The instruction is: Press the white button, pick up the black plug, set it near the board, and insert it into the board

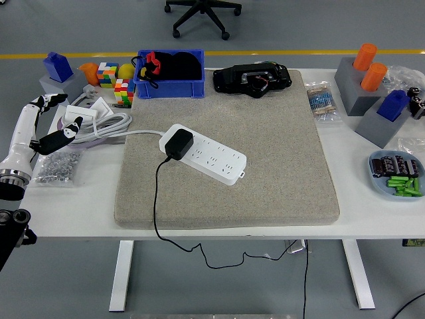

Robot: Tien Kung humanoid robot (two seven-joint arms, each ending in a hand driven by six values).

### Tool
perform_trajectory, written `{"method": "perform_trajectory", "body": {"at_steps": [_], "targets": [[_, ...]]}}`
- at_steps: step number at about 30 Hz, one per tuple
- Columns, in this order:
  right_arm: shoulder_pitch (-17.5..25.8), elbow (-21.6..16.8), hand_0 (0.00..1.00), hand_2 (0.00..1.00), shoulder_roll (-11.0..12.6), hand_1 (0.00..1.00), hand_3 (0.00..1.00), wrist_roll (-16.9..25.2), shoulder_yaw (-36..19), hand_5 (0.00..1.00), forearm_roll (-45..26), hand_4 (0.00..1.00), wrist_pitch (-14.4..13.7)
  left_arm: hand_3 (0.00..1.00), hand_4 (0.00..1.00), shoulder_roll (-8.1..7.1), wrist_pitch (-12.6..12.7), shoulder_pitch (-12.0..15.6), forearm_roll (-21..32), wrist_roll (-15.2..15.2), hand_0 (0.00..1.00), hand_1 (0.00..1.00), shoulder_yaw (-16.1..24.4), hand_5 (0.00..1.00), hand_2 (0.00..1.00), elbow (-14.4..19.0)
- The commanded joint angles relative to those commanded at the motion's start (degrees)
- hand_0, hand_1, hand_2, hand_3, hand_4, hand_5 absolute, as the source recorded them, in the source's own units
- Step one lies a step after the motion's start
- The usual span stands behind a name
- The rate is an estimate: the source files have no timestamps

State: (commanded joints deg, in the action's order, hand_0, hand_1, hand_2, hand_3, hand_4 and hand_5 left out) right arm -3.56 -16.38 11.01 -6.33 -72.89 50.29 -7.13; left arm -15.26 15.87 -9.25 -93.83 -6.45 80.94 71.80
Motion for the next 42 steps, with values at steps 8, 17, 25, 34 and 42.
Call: {"method": "perform_trajectory", "body": {"at_steps": [8, 17, 25, 34, 42], "targets": [[-1.1, 1.1, 0.598, 0.511, 0.1, 0.499, 0.53, -0.1, 0.9, 0.334, -0.2, 0.65, 0.0, 0.731, 0.732, 0.19, -1.3, 0.2, -0.8, 1.6, 0.796, 0.768, 0.8, 0.184, 0.763, 0.2], [-1.3, 1.2, 0.598, 0.511, -0.2, 0.499, 0.532, -0.1, 1.4, 0.337, -0.4, 0.651, 0.0, 0.729, 0.732, 0.19, -1.6, -0.2, -1.0, 1.9, 0.799, 0.767, 1.1, 0.187, 0.764, 0.5], [-1.2, 1.9, 0.598, 0.512, -0.4, 0.5, 0.531, -0.2, 1.4, 0.336, -0.5, 0.652, 0.1, 0.729, 0.731, 0.28, -1.8, 0.1, -1.3, 2.2, 0.798, 0.766, 1.3, 0.187, 0.763, 0.7], [-1.2, 1.8, 0.598, 0.513, -0.4, 0.5, 0.53, -0.2, 1.5, 0.339, -0.6, 0.653, 0.1, 0.728, 0.729, 0.43, -2.1, 0.2, -1.5, 2.5, 0.799, 0.766, 2.1, 0.187, 0.765, 1.1], [-1.4, 1.7, 0.598, 0.513, -0.4, 0.5, 0.531, -0.1, 1.2, 0.34, -0.6, 0.653, 0.1, 0.728, 0.729, 0.4, -2.3, 0.0, -1.7, 2.7, 0.798, 0.766, 2.6, 0.187, 0.765, 1.3]]}}
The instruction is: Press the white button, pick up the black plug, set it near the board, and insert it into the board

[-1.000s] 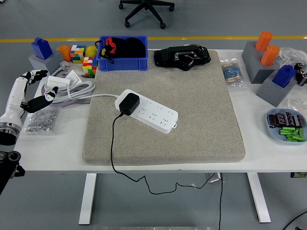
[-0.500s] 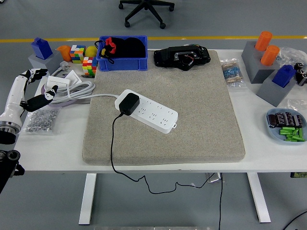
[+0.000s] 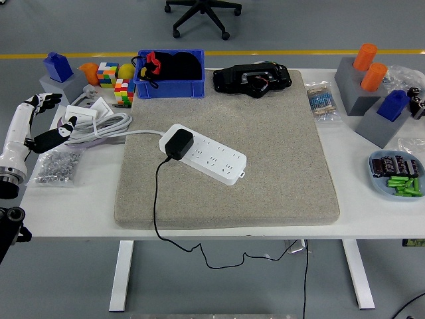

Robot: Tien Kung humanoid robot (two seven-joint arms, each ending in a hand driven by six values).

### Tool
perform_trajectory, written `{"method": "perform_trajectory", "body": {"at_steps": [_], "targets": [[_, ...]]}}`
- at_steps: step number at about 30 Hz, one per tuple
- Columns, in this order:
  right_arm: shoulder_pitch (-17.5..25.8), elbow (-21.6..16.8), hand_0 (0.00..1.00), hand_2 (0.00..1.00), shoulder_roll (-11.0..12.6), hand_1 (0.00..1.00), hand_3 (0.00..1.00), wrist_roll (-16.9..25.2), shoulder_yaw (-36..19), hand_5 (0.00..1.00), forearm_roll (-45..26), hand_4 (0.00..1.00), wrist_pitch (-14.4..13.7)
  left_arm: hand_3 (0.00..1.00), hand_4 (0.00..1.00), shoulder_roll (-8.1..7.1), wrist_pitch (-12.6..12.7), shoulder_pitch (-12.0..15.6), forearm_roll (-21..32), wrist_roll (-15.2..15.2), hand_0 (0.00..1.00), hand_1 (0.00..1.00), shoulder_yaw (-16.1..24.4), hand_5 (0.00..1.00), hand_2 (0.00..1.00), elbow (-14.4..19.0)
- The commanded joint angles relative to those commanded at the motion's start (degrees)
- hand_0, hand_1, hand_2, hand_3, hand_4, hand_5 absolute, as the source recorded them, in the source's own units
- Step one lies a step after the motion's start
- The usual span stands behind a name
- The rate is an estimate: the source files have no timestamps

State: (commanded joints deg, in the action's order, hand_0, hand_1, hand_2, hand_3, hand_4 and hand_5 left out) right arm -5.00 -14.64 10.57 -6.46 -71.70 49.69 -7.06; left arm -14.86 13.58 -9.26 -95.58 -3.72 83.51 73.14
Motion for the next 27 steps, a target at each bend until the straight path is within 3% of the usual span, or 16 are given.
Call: {"method": "perform_trajectory", "body": {"at_steps": [27], "targets": [[-0.4, 0.1, 0.597, 0.513, 0.4, 0.502, 0.531, 0.0, 0.5, 0.341, -0.2, 0.654, -0.1, 0.722, 0.728, -0.03, -0.6, 0.1, -0.2, 0.2, 0.802, 0.769, 0.8, 0.187, 0.765, 0.3]]}}
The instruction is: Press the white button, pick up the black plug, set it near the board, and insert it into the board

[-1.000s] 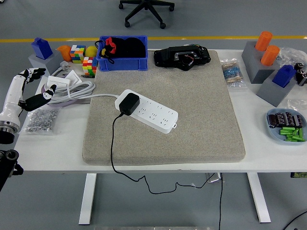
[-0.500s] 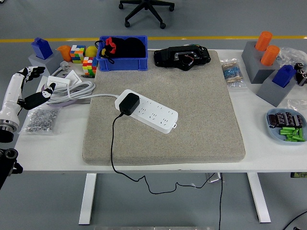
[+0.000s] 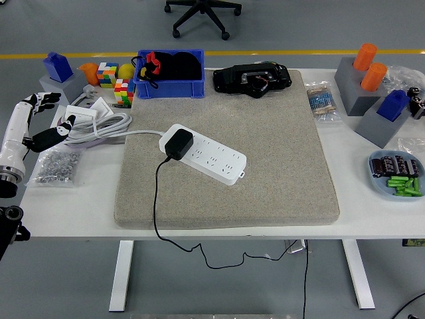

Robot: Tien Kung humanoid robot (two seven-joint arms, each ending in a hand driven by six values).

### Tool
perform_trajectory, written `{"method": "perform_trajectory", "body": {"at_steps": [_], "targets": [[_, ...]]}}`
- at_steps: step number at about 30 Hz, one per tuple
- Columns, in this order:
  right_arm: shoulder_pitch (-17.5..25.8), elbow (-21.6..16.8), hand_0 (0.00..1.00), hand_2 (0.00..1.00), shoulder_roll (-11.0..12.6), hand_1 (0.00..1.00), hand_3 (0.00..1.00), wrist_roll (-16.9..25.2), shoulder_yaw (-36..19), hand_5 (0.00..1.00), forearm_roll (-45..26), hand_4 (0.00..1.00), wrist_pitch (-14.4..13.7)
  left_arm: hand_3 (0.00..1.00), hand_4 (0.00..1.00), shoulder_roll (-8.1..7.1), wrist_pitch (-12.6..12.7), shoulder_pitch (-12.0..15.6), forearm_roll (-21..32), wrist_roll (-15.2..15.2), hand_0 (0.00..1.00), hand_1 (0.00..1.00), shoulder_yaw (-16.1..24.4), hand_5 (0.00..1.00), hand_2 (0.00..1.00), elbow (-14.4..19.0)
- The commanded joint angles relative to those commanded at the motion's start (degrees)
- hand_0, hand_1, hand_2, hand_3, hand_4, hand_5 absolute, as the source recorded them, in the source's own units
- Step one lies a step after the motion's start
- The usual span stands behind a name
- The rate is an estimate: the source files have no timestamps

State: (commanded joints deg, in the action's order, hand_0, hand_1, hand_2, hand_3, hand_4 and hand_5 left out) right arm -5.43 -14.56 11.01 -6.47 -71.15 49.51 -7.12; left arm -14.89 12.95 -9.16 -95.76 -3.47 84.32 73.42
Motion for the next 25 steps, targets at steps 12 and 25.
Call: {"method": "perform_trajectory", "body": {"at_steps": [12, 25], "targets": [[-0.1, 0.0, 0.597, 0.512, -0.1, 0.5, 0.529, 0.0, 0.3, 0.34, 0.0, 0.654, 0.1, 0.717, 0.727, -0.02, -0.1, -0.1, 0.0, 0.1, 0.802, 0.769, -0.1, 0.186, 0.764, 0.2], [-0.5, 0.1, 0.597, 0.512, 0.3, 0.503, 0.53, 0.0, 0.9, 0.34, -0.2, 0.653, 0.0, 0.707, 0.726, -0.35, -0.1, -0.3, 0.0, 0.0, 0.803, 0.769, -0.3, 0.185, 0.763, 0.3]]}}
